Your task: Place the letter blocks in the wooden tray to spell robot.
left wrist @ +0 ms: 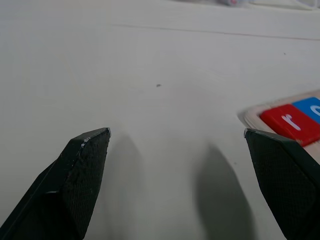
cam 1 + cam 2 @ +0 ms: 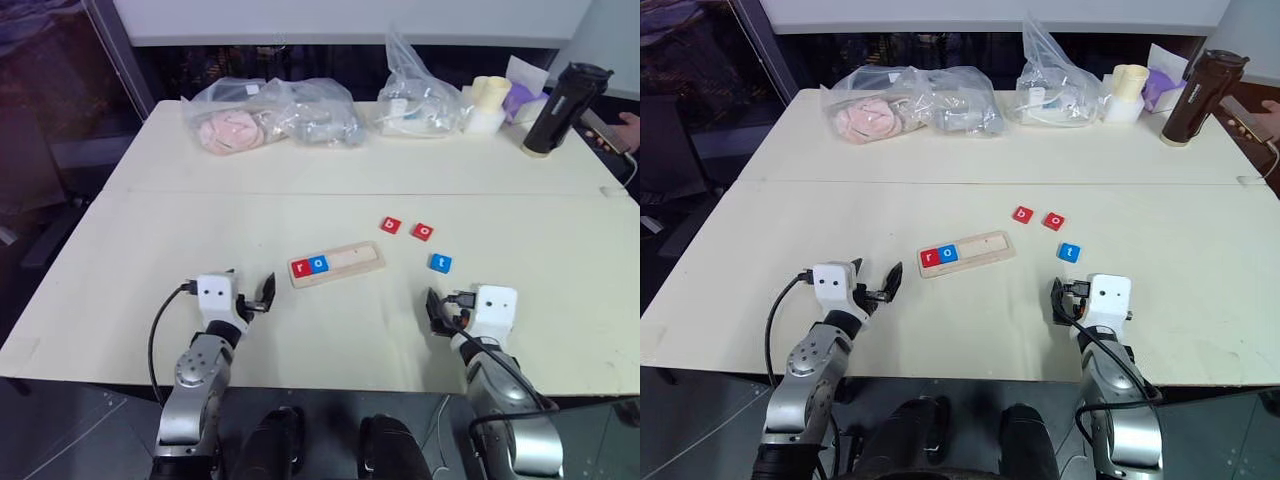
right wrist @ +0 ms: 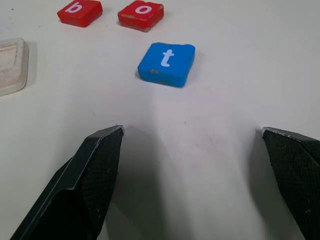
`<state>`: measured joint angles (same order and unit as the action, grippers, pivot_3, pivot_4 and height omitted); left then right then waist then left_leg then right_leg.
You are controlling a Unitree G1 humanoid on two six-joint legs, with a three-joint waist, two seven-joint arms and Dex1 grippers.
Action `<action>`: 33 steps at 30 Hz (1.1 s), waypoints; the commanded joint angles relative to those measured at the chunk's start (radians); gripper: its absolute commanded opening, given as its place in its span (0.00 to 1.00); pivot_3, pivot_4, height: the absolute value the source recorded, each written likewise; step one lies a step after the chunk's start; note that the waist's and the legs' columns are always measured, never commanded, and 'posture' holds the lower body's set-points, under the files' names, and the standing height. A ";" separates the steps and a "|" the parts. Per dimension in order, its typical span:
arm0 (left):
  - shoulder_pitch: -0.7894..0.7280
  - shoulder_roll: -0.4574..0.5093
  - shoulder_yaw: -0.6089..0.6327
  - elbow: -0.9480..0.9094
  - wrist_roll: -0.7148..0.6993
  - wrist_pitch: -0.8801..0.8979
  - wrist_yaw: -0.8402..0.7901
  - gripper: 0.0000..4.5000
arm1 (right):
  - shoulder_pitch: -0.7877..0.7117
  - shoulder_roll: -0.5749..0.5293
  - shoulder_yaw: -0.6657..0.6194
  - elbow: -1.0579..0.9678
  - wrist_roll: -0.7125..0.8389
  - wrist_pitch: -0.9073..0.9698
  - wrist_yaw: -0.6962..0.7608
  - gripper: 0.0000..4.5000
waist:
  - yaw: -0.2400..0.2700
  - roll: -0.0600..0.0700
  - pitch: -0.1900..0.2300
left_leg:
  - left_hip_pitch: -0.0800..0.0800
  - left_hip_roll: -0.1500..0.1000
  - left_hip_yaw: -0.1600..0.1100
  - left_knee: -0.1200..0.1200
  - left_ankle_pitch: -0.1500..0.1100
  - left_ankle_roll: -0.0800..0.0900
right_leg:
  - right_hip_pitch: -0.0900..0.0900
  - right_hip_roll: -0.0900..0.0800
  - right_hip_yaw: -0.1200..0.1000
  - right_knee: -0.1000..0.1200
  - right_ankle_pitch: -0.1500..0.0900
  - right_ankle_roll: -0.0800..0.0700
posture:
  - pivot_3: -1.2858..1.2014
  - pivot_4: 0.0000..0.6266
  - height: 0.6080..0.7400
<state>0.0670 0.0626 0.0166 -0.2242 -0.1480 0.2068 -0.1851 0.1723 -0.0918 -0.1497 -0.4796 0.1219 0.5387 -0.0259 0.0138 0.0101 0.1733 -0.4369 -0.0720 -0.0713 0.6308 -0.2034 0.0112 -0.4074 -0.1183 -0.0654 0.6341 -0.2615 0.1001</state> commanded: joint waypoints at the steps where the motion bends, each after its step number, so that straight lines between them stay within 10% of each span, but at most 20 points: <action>1: 0.016 0.011 -0.002 -0.051 -0.004 -0.026 -0.009 1.00 | 0.023 0.008 -0.003 -0.038 -0.010 0.004 -0.012 0.99 | 0.000 0.000 0.000 | 0.000 0.000 0.000 0.000 0.000 0.000 | 0.000 0.000 0.000 0.000 0.000 0.000 | 0.52 0.24 0.98; 33: 0.037 0.116 0.042 -0.063 -0.126 -0.069 -0.163 1.00 | -0.020 -0.115 0.003 -0.032 -0.066 -0.060 0.077 0.99 | 0.000 0.000 0.000 | 0.001 0.000 0.001 0.000 0.000 0.000 | 0.000 0.000 0.001 0.000 0.000 -0.002 | 0.52 0.24 0.98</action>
<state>0.1057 0.1664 0.0521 -0.2718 -0.2694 0.1612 -0.3324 0.1494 -0.1952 -0.1284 -0.4518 0.0603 0.4962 0.0456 0.0134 0.0103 0.1735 -0.4359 -0.0721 -0.0707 0.6308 -0.2033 0.0113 -0.4072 -0.1180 -0.0641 0.6340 -0.2614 0.0982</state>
